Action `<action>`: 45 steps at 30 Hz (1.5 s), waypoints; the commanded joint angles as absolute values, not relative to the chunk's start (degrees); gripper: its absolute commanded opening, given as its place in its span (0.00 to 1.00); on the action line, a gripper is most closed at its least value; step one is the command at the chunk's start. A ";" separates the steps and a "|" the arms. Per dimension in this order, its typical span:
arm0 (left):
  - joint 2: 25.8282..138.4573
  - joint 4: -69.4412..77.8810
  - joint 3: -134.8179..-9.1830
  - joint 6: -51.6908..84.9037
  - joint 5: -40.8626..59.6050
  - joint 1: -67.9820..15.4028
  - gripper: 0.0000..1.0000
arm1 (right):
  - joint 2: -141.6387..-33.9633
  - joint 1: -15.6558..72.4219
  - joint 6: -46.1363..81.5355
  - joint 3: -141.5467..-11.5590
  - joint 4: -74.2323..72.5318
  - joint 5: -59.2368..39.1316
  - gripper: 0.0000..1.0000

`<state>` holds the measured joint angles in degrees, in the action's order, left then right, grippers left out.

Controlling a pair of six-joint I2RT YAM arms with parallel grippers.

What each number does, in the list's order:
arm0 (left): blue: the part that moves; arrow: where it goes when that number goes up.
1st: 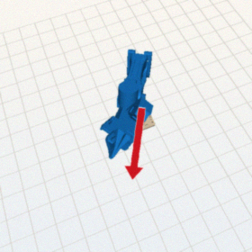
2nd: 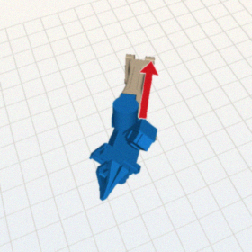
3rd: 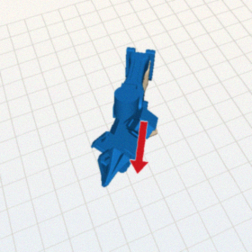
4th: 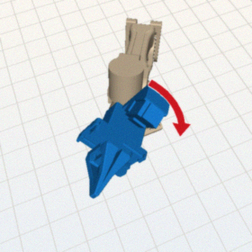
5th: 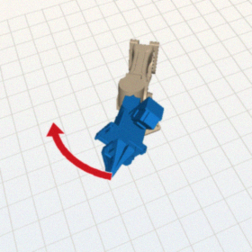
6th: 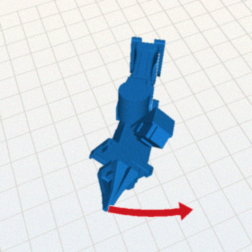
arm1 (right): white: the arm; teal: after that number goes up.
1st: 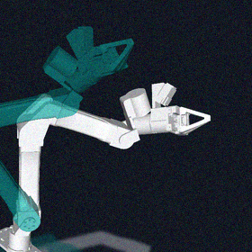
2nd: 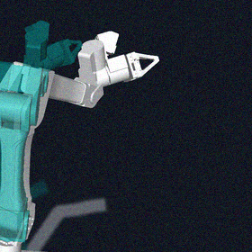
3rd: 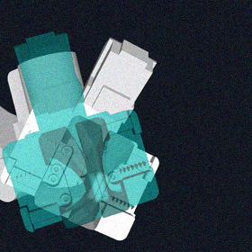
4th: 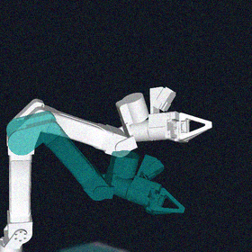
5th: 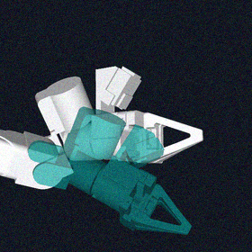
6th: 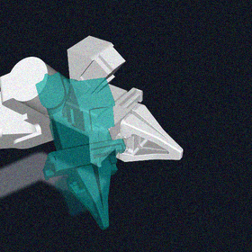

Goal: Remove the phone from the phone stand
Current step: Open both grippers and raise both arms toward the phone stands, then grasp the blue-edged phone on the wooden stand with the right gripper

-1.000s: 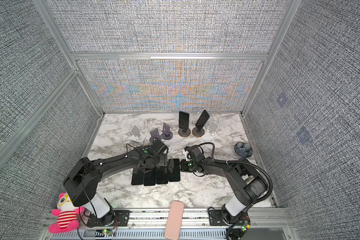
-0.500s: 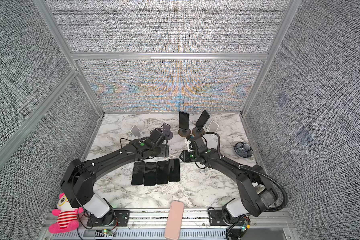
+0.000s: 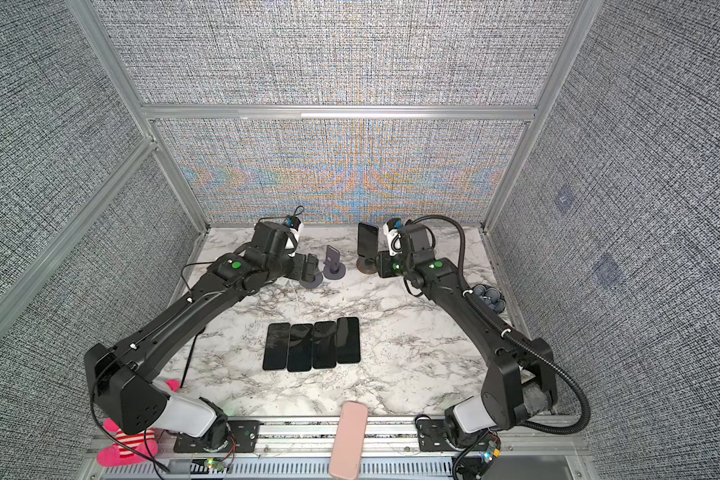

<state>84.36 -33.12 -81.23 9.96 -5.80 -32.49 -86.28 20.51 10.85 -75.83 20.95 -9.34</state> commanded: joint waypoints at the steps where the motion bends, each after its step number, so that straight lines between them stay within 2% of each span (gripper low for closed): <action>1: 82.86 -30.58 -79.61 3.69 -3.41 -30.25 0.94 | -88.86 18.41 8.27 -79.45 22.82 -10.70 0.41; 6: 80.65 -25.52 -74.42 4.09 0.63 -27.03 0.93 | -94.49 16.11 7.74 -84.60 19.77 -14.46 0.40; 12: 79.23 -25.89 -72.71 1.82 1.99 -26.88 0.93 | -102.94 15.03 5.53 -90.16 13.97 -18.11 0.43; 17: 78.80 -26.37 -72.41 0.56 2.63 -26.89 0.93 | -109.78 14.81 1.10 -98.26 15.11 -15.82 0.51; 25: 79.09 -26.81 -72.42 0.09 3.95 -26.89 0.93 | -118.95 13.87 -1.22 -109.75 19.65 -19.12 0.50; 33: 80.13 -27.73 -72.89 -0.14 4.46 -26.89 0.93 | -120.89 13.58 -1.14 -110.77 21.06 -21.71 0.45; 45: 79.74 -28.00 -73.04 -0.46 4.92 -26.89 0.93 | -119.65 13.72 -0.27 -107.36 18.28 -23.63 0.45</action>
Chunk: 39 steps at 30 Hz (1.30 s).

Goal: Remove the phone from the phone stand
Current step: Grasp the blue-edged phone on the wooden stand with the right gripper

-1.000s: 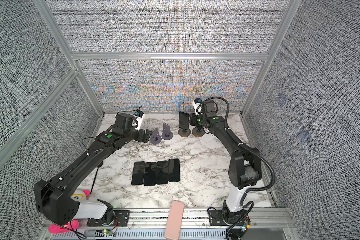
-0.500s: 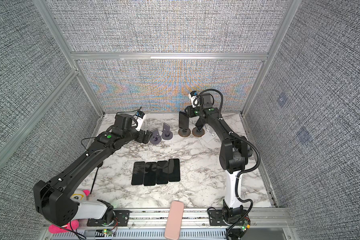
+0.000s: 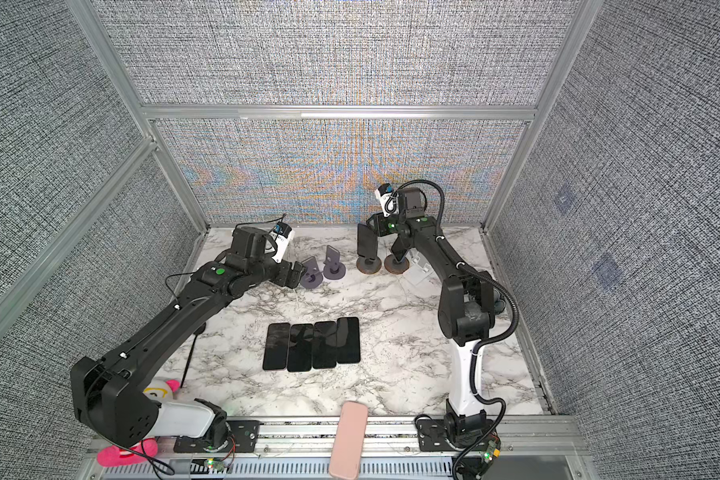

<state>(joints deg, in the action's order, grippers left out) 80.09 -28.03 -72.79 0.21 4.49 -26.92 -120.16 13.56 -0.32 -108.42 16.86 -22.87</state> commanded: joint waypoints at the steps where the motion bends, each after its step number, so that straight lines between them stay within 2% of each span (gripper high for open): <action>1: 79.76 -28.04 -73.04 -0.50 4.94 -26.85 0.93 | -119.20 13.73 -0.01 -106.91 17.86 -23.96 0.46; 11: 79.97 -28.46 -73.39 -0.13 5.97 -26.82 0.93 | -117.76 13.72 -0.45 -107.25 18.26 -24.26 0.51; 25: 80.41 -28.65 -73.47 -0.34 6.54 -26.88 0.93 | -120.16 13.75 -1.51 -107.53 19.37 -24.26 0.50; 30: 80.58 -28.63 -73.37 -0.27 6.76 -26.89 0.93 | -120.72 13.76 -1.93 -107.40 18.22 -24.10 0.39; 36: 81.02 -28.91 -73.56 -0.75 6.80 -26.85 0.93 | -120.61 13.71 -2.63 -107.89 17.94 -23.55 0.17; 39: 80.99 -29.05 -73.57 -0.96 6.77 -26.86 0.93 | -119.85 13.65 -2.89 -107.31 17.39 -23.21 0.04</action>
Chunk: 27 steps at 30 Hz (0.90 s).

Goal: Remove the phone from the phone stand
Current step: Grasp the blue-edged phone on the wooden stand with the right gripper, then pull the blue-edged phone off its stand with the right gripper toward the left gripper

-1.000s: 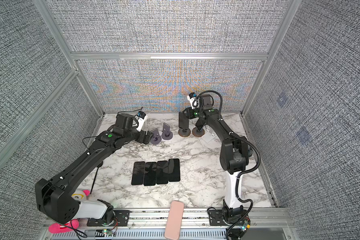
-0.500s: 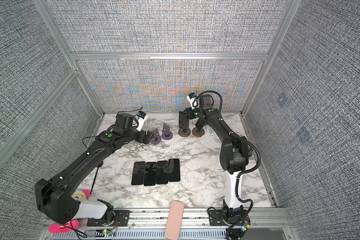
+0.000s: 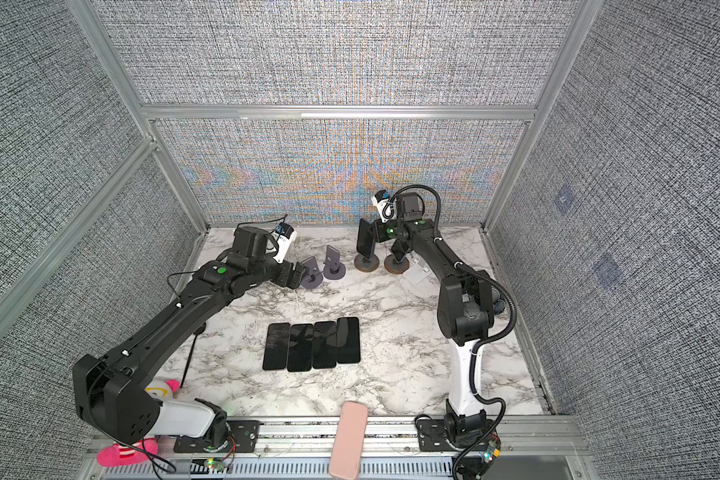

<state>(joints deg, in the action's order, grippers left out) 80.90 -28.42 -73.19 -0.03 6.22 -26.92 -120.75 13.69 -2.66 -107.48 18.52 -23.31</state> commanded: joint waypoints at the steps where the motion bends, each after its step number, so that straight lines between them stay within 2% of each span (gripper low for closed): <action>1: 80.99 -29.00 -73.56 -1.10 6.80 -26.88 0.93 | -119.54 13.65 -3.02 -107.25 17.53 -23.20 0.02; 8: 81.09 -28.66 -73.56 -0.81 7.41 -26.89 0.93 | -113.71 13.64 -3.62 -105.14 19.45 -24.97 0.00; 11: 80.60 -28.17 -73.65 -0.51 10.86 -26.85 0.93 | -109.21 13.63 -3.99 -102.82 22.54 -27.61 0.00; 14: 80.59 -27.98 -74.52 -1.17 22.50 -26.89 0.85 | -104.46 13.63 -6.99 -99.56 28.62 -34.41 0.00; 17: 81.45 -26.29 -75.50 -0.17 34.96 -26.89 0.82 | -99.39 13.58 -15.64 -94.82 37.54 -44.31 0.00; 20: 82.47 -18.11 -72.80 1.23 45.17 -26.89 0.74 | -94.06 13.30 -18.11 -87.81 38.16 -49.90 0.00; 23: 84.69 -11.22 -71.27 3.03 50.82 -26.90 0.66 | -90.78 12.76 -21.73 -84.43 40.70 -56.59 0.00; 27: 88.72 -7.78 -72.52 3.23 57.49 -26.98 0.62 | -89.74 12.31 -27.59 -84.58 46.16 -62.24 0.00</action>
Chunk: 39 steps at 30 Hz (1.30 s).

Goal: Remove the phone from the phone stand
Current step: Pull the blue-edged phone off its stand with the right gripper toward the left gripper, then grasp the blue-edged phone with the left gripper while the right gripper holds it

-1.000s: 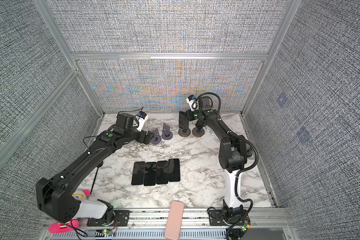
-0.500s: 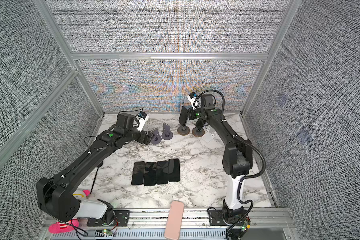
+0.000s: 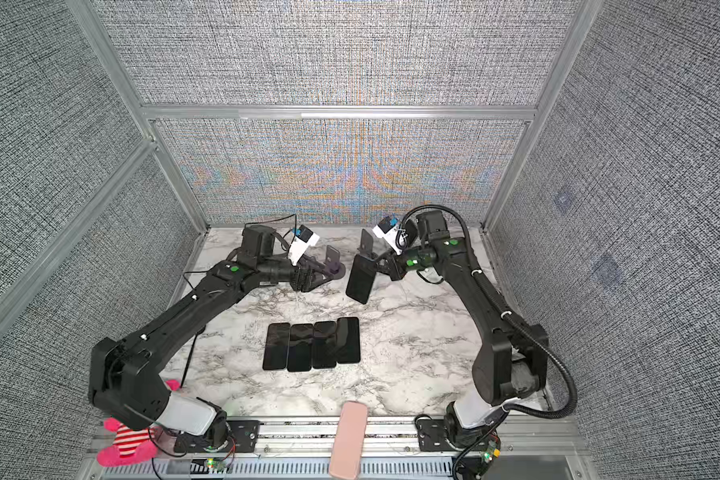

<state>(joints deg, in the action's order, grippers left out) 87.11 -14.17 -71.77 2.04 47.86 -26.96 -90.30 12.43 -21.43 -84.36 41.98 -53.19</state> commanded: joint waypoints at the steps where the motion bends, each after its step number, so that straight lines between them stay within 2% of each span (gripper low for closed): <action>1: 89.87 -7.55 -73.19 3.18 59.09 -27.24 0.62 | -90.03 12.30 -28.27 -84.86 46.91 -62.92 0.00; 6: 93.74 -10.66 -75.51 1.05 62.29 -29.04 0.62 | -94.89 12.25 -36.85 -90.20 57.40 -66.67 0.00; 9: 94.62 -9.20 -75.11 1.47 63.03 -29.70 0.60 | -96.75 12.26 -38.67 -91.49 58.62 -68.92 0.00; 13: 94.86 -4.00 -73.85 4.26 65.21 -30.14 0.41 | -99.11 12.30 -42.05 -93.48 61.12 -71.45 0.00; 16: 95.49 -3.56 -74.00 4.54 65.92 -30.15 0.30 | -101.47 12.46 -46.90 -96.30 66.89 -72.48 0.00; 20: 97.01 1.68 -73.28 8.36 68.30 -30.15 0.20 | -104.41 12.99 -49.44 -98.98 70.43 -72.69 0.00; 22: 97.29 3.52 -72.89 8.97 67.96 -30.10 0.10 | -105.66 13.08 -49.82 -100.24 71.23 -72.77 0.00; 23: 97.05 3.96 -72.57 9.03 67.20 -30.15 0.06 | -106.13 12.97 -49.51 -100.60 71.04 -72.77 0.03; 25: 96.39 4.65 -71.83 9.01 64.74 -30.15 0.01 | -106.68 12.46 -46.73 -100.90 69.15 -72.77 0.31; 28: 95.57 5.60 -70.80 9.77 60.12 -30.15 0.00 | -106.54 11.03 -39.20 -100.16 63.08 -71.29 0.48; 31: 94.60 9.39 -68.88 13.90 53.56 -30.10 0.00 | -104.53 8.97 -24.89 -97.14 51.69 -64.88 0.54; 34: 92.37 13.71 -65.81 22.13 40.67 -30.14 0.00 | -100.27 7.76 -8.90 -90.68 38.32 -51.33 0.55; 36: 90.71 14.58 -64.02 28.86 31.73 -30.28 0.00 | -98.31 7.70 -1.79 -88.35 36.14 -42.78 0.55; 39: 88.57 14.24 -61.74 35.92 22.83 -31.13 0.00 | -94.26 10.02 2.72 -83.66 33.51 -37.10 0.55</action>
